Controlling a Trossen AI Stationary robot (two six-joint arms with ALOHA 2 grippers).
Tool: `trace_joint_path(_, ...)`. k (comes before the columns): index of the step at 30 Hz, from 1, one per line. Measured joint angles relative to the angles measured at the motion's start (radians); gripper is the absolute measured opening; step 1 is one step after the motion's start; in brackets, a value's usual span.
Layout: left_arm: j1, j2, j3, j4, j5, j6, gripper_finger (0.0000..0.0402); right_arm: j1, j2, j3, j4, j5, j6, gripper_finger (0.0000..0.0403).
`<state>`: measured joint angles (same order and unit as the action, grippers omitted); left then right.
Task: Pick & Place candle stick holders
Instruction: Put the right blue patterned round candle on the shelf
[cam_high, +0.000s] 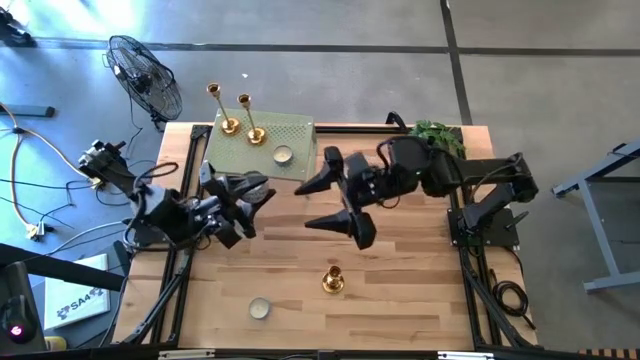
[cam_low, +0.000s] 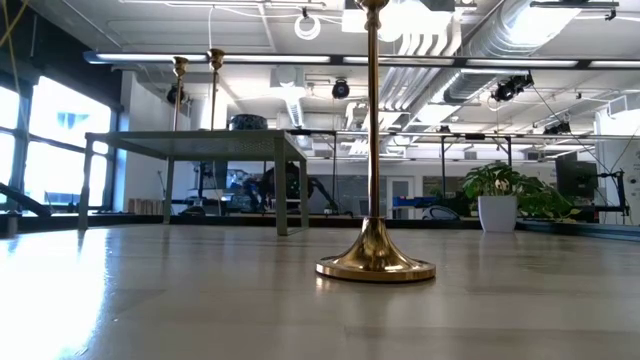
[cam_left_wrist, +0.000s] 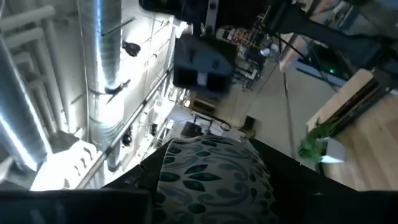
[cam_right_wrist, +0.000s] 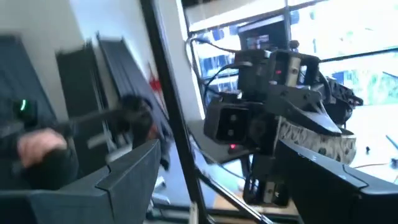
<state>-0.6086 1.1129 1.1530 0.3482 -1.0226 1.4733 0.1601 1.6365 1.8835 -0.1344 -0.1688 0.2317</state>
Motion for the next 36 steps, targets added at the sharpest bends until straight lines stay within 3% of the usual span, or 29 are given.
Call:
trace_joint_path(6,-0.001,0.065,0.068,-0.130,0.055,0.042,0.0168,-0.048,0.058,0.000,0.028,0.051,0.119,0.0312)
trace_joint_path(14,-0.022,0.094,0.120,-0.130,0.057,0.049,0.0168,-0.048,0.077,-0.001,-0.031,0.002,0.058,0.0312)
trace_joint_path(19,-0.020,0.094,0.124,-0.113,0.110,0.029,0.0168,-0.042,0.077,-0.001,-0.048,0.005,-0.002,0.0312)
trace_joint_path(36,-0.010,0.116,0.124,-0.104,0.132,-0.023,0.0168,-0.042,0.086,-0.001,-0.019,0.012,-0.021,0.0312)
